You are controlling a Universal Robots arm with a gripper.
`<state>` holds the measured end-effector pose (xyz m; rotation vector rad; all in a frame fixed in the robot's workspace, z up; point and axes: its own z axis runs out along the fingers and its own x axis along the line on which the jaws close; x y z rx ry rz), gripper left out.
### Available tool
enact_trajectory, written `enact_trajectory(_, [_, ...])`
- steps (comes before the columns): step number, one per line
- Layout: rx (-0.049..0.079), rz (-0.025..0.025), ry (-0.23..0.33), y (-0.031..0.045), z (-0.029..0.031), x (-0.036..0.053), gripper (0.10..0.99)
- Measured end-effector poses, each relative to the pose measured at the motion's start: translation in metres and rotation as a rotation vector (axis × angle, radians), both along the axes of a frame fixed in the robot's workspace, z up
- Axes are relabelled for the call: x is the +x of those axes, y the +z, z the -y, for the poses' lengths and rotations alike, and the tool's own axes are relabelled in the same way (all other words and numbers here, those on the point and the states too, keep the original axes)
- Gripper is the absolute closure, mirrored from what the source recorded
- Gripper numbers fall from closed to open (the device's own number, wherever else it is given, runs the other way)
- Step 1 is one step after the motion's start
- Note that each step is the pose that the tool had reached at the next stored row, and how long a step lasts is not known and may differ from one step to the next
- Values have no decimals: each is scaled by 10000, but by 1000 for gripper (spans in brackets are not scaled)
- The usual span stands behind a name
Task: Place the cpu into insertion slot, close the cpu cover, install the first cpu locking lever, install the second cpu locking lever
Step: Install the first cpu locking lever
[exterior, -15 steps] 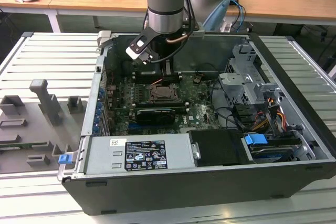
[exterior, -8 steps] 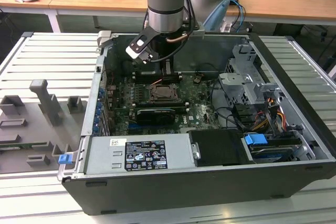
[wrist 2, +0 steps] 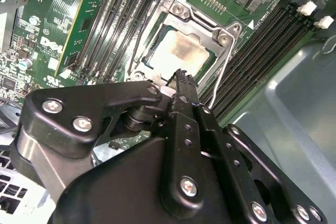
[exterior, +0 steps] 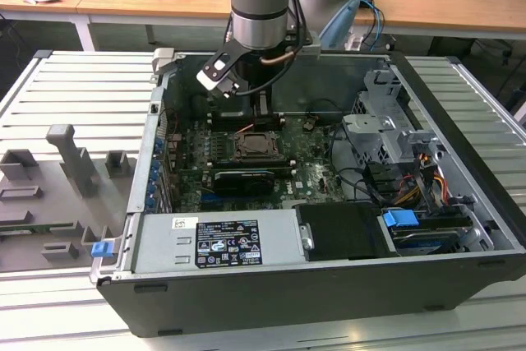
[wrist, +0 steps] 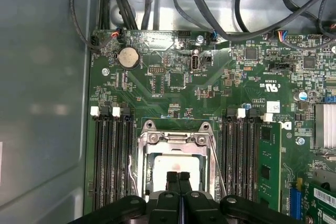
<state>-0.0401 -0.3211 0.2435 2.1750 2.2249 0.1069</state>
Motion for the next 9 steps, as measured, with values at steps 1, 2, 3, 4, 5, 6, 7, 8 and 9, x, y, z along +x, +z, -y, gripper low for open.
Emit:
enact_trajectory(1, [0, 0, 0, 8, 0, 0, 980])
enact_trajectory(2, [0, 0, 0, 19, 0, 0, 980])
enact_trajectory(3, [0, 0, 0, 25, 0, 0, 980])
enact_trajectory(4, [0, 0, 0, 30, 0, 0, 980])
enact_trajectory(5, [0, 0, -1, 38, 0, 0, 980])
enact_trajectory(6, [-1, 0, 0, 44, 0, 0, 980])
enact_trajectory(7, [0, 0, 0, 48, 0, 0, 980])
enact_trajectory(8, [-1, 0, 0, 61, 0, 0, 980])
enact_trajectory(9, [0, 0, 0, 66, 0, 0, 980])
